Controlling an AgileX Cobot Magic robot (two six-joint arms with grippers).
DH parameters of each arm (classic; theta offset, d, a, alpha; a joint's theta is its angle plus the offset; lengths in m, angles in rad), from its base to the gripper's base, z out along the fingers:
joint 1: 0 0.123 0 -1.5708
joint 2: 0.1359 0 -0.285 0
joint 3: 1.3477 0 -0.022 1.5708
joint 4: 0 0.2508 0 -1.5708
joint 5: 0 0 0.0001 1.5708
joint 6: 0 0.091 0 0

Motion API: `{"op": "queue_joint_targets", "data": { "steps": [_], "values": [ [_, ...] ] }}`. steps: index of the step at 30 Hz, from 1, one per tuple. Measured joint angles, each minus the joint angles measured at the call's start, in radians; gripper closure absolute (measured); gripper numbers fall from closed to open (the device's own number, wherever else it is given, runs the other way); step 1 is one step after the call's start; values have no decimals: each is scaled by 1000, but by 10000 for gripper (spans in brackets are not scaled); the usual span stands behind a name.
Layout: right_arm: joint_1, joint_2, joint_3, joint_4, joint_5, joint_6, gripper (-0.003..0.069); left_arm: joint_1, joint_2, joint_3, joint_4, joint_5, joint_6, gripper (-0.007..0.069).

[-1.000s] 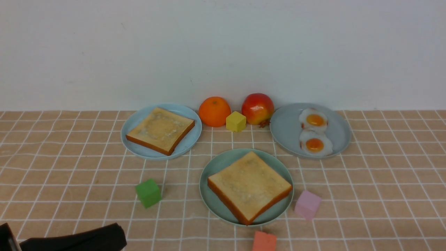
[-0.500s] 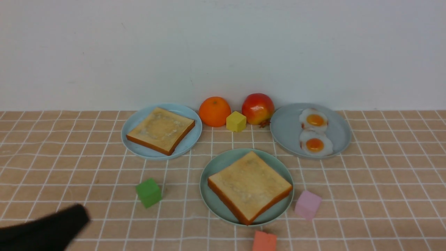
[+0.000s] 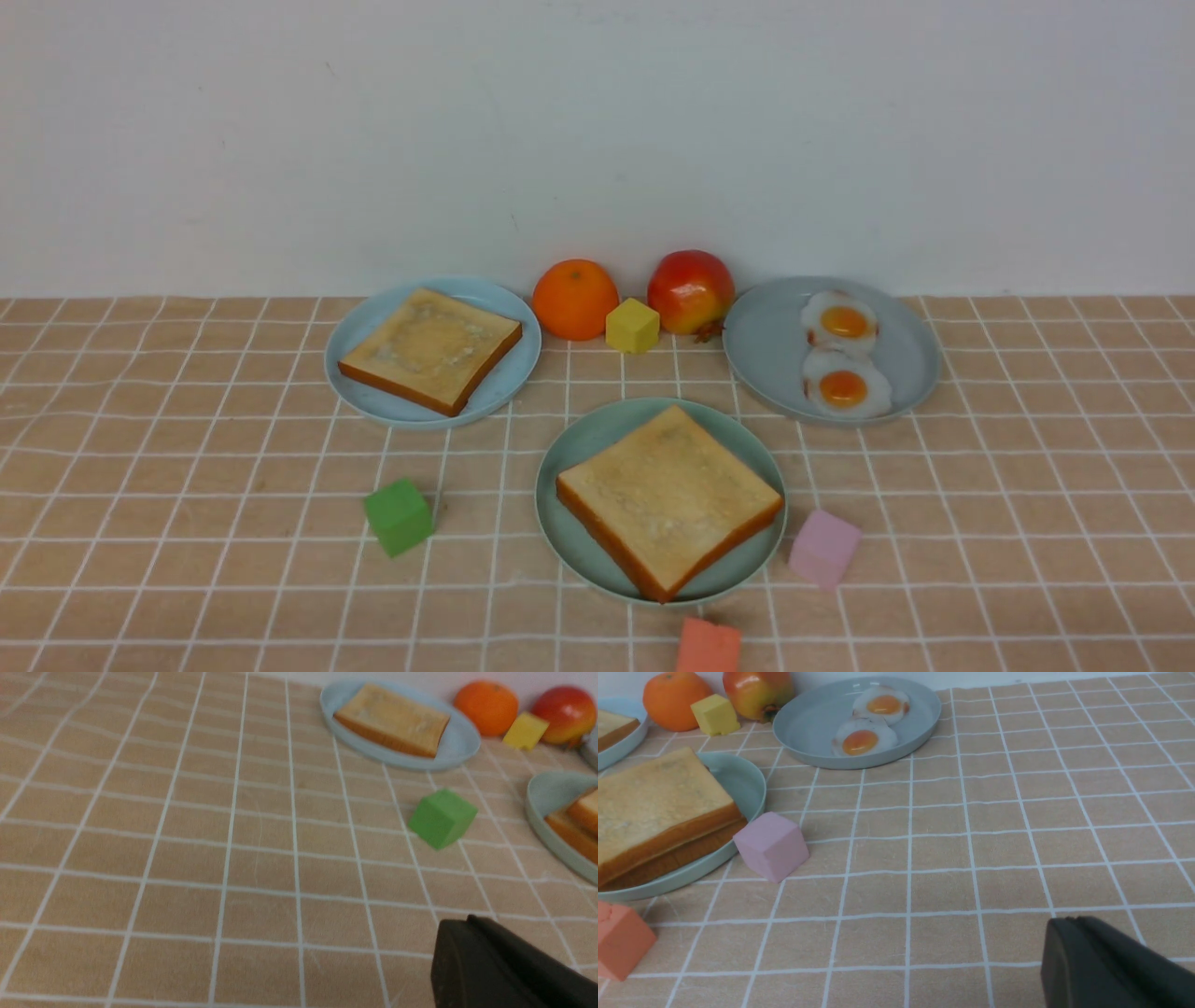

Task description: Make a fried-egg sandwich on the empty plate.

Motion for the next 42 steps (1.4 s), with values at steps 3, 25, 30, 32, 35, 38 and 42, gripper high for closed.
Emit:
{"op": "queue_joint_targets", "data": {
  "steps": [3,25,30,32,35,38,42],
  "values": [
    [0,0,0,0,0,0,648,0,0,0,-1,1,-1,638],
    [0,0,0,0,0,0,637,0,0,0,-2,2,-1,638],
    [0,0,0,0,0,0,633,0,0,0,0,2,-1,638],
    [0,0,0,0,0,0,631,0,0,0,0,2,-1,638],
    [0,0,0,0,0,0,625,0,0,0,0,2,-1,638],
    [0,0,0,0,0,0,617,0,0,0,0,2,-1,638],
    [0,0,0,0,0,0,611,0,0,0,2,2,-1,636]
  ]
}}
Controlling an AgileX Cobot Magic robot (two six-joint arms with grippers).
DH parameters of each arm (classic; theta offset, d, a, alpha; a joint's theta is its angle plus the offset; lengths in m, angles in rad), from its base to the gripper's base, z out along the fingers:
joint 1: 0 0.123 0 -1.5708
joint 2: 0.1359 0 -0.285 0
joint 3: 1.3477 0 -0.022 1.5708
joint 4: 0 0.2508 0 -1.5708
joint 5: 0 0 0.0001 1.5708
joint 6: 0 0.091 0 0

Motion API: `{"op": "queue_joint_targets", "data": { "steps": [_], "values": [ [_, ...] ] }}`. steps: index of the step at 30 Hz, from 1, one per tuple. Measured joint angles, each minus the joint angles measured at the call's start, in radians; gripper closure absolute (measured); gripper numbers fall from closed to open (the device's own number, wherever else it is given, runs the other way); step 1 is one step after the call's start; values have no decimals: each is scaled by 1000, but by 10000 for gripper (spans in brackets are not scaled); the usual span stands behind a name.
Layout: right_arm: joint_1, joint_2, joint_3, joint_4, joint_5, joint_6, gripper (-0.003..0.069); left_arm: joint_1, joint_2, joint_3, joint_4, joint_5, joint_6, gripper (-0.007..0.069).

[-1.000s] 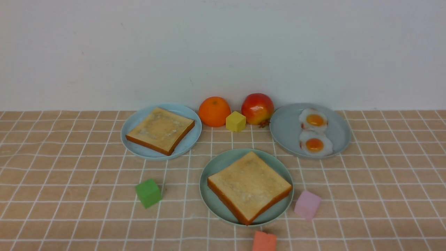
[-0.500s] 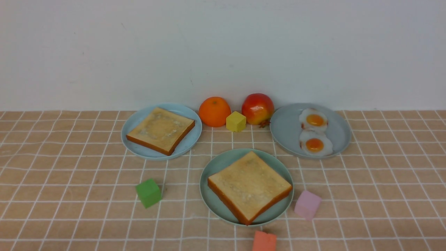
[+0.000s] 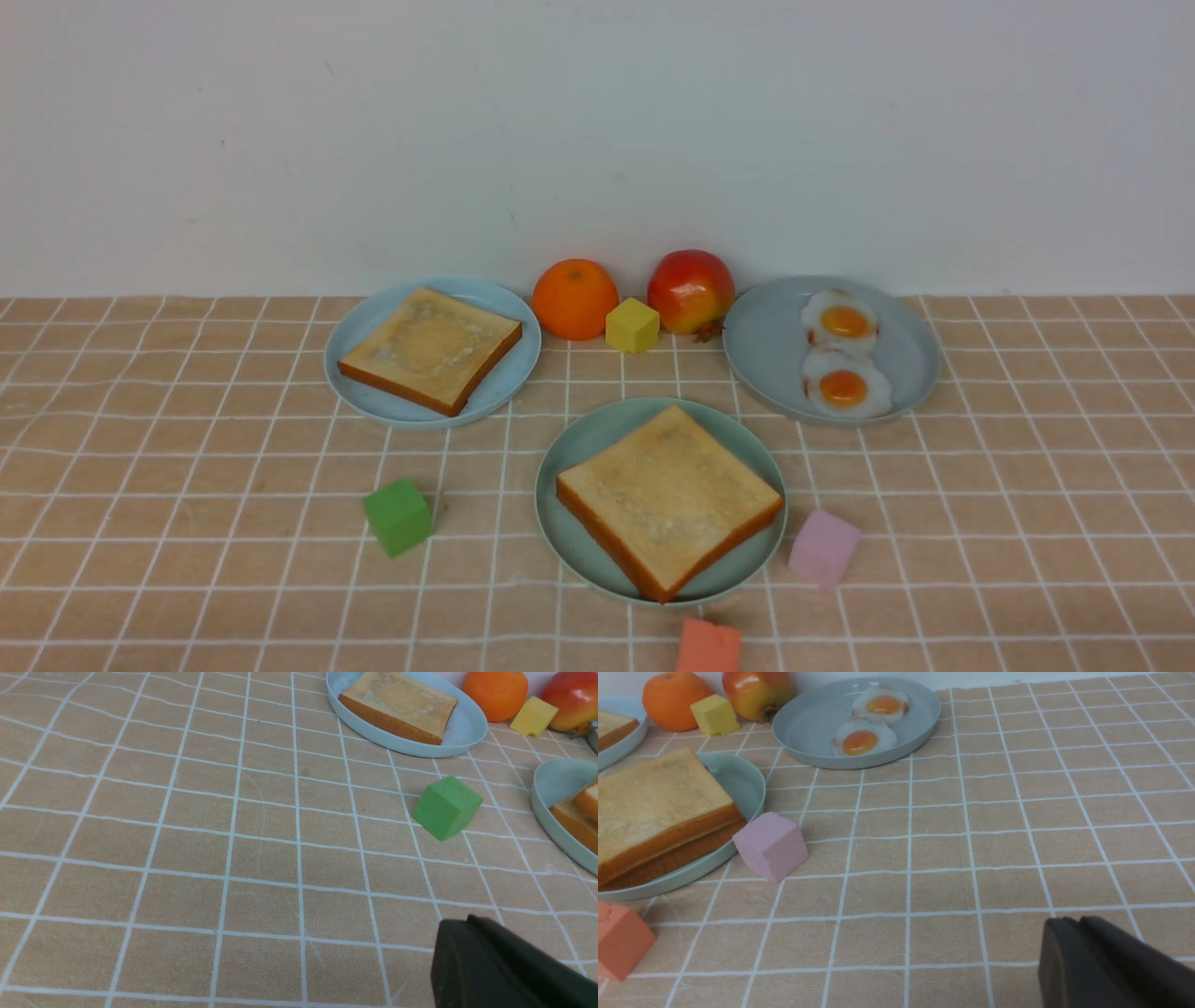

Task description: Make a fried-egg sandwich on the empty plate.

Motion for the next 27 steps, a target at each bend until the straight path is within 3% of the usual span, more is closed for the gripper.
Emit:
{"op": "queue_joint_targets", "data": {
  "steps": [27],
  "values": [
    [0,0,0,0,0,0,589,0,0,0,0,0,0,610]
  ]
}}
